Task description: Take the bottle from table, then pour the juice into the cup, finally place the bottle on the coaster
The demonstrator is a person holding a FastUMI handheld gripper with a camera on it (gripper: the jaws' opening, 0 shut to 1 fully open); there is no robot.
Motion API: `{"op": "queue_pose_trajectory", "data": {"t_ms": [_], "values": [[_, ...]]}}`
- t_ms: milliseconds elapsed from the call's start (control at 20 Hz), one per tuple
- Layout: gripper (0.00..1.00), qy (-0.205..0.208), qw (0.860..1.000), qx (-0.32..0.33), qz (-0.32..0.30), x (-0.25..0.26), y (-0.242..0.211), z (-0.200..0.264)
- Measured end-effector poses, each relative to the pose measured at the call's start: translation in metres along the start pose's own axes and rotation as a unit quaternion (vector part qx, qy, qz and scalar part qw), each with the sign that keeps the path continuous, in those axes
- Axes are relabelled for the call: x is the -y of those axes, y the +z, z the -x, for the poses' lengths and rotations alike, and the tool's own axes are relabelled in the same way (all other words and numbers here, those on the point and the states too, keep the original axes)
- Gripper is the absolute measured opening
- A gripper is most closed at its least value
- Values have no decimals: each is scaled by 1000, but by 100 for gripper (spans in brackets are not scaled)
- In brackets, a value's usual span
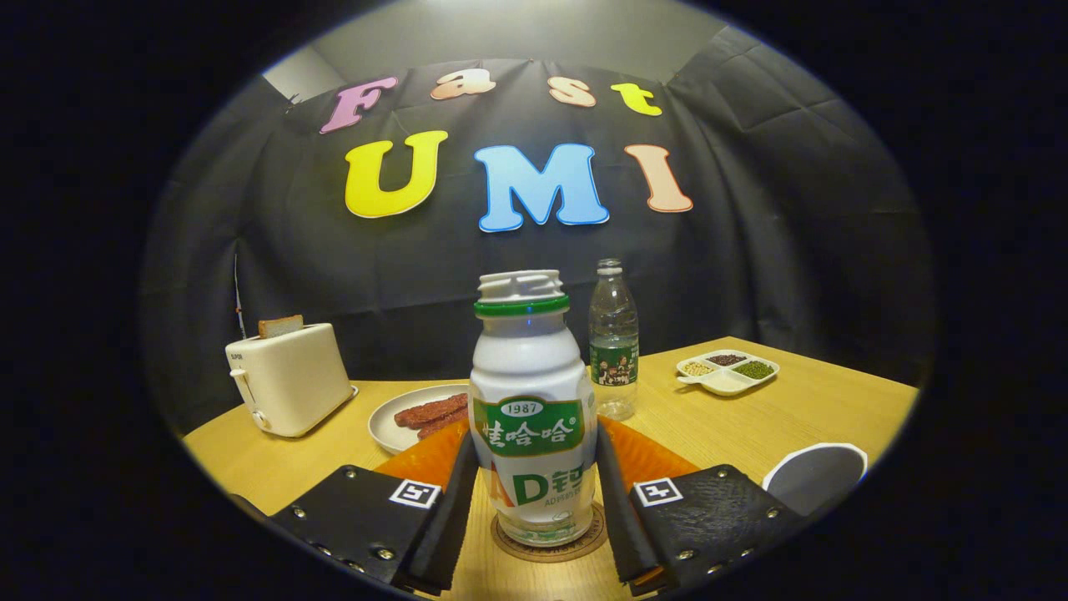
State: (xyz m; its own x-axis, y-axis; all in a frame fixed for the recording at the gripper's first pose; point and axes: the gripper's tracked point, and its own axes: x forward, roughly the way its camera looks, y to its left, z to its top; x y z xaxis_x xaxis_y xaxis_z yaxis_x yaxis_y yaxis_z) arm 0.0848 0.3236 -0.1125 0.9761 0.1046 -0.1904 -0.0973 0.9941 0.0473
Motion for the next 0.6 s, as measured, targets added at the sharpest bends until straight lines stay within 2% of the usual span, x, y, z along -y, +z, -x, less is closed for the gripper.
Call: {"op": "queue_pose_trajectory", "data": {"t_ms": [600], "values": [[70, 20, 999, 31, -4, 1, -2, 1]]}}
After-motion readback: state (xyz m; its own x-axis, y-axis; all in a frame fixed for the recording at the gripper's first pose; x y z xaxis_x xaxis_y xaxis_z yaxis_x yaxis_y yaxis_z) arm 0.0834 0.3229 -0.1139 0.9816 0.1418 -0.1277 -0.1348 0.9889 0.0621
